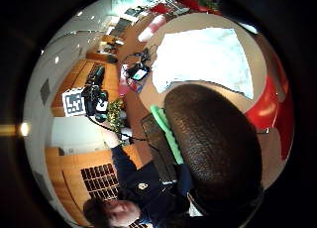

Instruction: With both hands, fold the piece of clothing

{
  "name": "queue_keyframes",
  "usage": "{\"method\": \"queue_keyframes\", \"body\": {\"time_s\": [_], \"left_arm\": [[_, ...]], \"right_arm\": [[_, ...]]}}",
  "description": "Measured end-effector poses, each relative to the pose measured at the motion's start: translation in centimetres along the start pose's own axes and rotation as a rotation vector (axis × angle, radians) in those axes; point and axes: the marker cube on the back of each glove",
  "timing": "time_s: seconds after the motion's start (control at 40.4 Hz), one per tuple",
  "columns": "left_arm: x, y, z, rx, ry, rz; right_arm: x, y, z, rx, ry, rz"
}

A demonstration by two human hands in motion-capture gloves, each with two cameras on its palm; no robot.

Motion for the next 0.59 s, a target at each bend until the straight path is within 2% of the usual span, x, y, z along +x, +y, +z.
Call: {"method": "queue_keyframes", "body": {"time_s": [0.173,0.396,0.595], "left_arm": [[-1.1,0.8,0.2,-0.024,-0.019,-0.024],[-2.1,1.6,2.9,-0.102,0.019,-0.027],[-1.9,2.2,3.3,-0.037,-0.031,0.054]], "right_arm": [[1.2,1.2,-0.6,0.016,0.0,0.042],[2.1,1.0,0.2,-0.012,0.022,0.046],[1.8,0.5,1.1,-0.07,0.129,0.078]]}}
